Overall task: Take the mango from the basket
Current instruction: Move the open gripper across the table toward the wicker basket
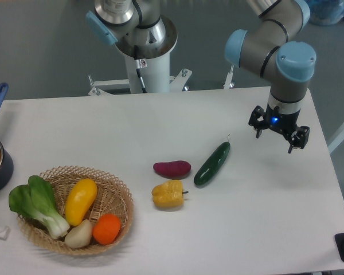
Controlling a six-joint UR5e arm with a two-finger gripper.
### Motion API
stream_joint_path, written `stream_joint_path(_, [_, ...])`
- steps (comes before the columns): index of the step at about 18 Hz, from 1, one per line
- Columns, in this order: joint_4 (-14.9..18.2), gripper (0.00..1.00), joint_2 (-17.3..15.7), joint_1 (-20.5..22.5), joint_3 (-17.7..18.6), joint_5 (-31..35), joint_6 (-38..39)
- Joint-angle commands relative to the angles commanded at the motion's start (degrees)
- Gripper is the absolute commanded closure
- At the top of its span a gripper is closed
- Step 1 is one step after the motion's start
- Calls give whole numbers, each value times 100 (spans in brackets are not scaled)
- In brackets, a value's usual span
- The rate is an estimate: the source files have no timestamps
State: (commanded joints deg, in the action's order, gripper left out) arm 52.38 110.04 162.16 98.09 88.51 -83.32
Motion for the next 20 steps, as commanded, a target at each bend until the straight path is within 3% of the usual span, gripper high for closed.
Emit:
stream_joint_path(5, [9,0,-35,9,9,-26,35])
stream_joint_path(8, [9,0,-88,9,210,-123,227])
stream_joint_path(12, [-18,0,-561,-123,667,-369,553])
stream_joint_path(17, [-35,0,-879,-702,1159,-343,1106])
stream_joint_path(20, [-35,0,-949,-1237,1195,-343,1764])
